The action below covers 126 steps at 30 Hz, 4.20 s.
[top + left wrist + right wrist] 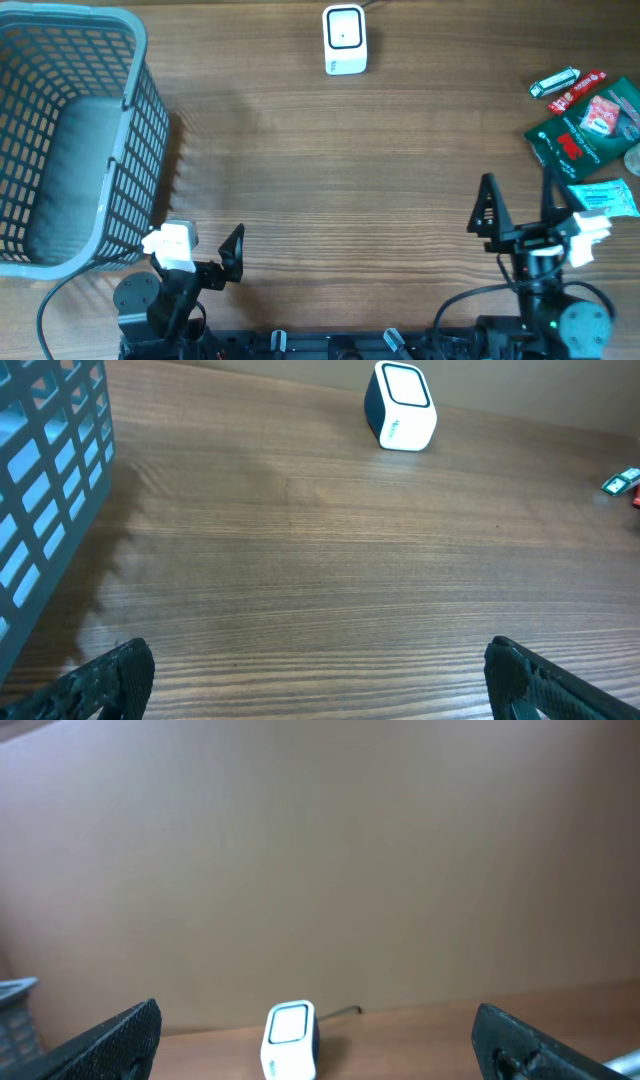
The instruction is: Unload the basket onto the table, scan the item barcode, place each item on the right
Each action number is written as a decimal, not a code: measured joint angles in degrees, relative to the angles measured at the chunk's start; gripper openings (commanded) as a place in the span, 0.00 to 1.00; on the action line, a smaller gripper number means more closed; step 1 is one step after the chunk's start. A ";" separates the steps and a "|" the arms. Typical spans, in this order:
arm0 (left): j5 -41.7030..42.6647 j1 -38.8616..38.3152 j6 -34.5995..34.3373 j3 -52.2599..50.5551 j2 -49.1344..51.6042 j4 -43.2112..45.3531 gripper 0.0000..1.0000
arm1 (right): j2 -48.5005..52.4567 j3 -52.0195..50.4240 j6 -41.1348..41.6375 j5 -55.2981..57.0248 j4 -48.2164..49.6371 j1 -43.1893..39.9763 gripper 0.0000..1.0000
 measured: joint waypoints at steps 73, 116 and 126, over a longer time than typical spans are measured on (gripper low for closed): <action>-13.07 -6.23 -0.02 -16.28 -0.02 36.33 1.00 | -2.82 -15.98 0.68 6.12 -1.75 3.39 1.00; -14.05 -6.23 -0.02 -16.28 -0.02 36.30 1.00 | -2.82 -15.98 -16.50 7.17 -1.73 3.39 1.00; -14.05 -6.23 0.00 -16.28 -0.02 36.30 1.00 | -2.82 -15.98 -17.66 7.17 -1.73 3.39 1.00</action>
